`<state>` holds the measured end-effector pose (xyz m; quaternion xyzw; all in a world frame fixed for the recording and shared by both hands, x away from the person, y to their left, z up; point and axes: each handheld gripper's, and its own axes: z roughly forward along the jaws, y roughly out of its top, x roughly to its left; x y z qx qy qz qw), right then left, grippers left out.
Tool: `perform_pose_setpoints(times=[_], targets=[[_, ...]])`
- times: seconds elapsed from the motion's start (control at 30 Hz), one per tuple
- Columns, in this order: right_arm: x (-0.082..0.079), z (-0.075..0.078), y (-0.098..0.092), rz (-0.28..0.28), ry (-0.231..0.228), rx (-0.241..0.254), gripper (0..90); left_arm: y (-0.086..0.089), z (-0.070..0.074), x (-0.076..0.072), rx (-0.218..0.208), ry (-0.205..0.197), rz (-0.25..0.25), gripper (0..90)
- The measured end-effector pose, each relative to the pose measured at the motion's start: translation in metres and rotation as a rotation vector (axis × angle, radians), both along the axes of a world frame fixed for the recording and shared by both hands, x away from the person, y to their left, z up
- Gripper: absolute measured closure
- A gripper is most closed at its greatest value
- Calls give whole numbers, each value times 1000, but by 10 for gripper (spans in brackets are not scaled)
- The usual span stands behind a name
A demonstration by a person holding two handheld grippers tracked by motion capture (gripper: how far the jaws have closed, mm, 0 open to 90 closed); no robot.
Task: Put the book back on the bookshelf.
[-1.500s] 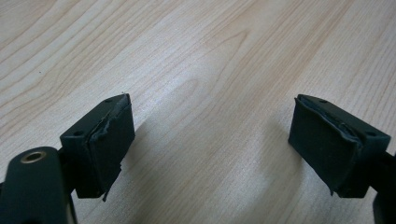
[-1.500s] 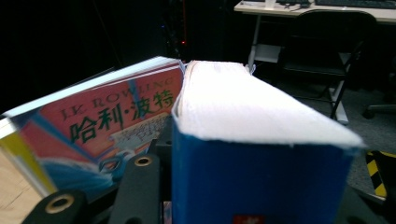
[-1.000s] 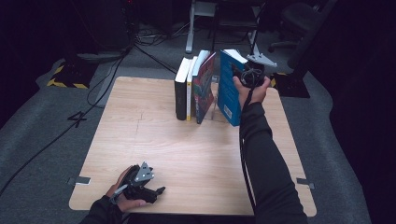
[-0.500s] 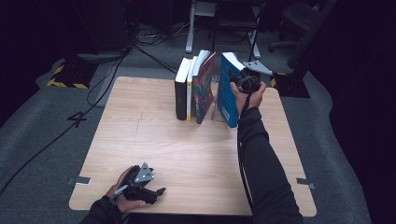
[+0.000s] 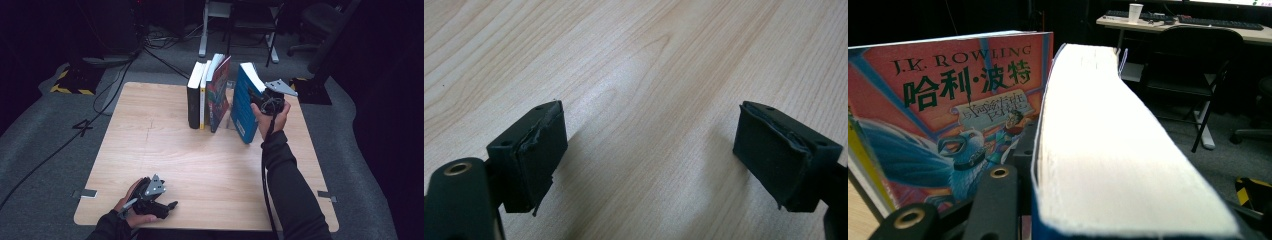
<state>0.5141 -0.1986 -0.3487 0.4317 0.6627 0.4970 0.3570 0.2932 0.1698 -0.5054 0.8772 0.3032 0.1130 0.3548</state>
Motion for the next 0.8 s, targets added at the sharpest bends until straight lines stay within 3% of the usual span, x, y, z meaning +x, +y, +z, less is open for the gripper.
perform_pose_setpoints(times=[0.47,0.8], targets=[[-15,-6,-8,39,9,5,568,0,0,0,2,1,-1,141],[-22,-21,-17,82,40,55,445,0,0,0,3,0,0,141]])
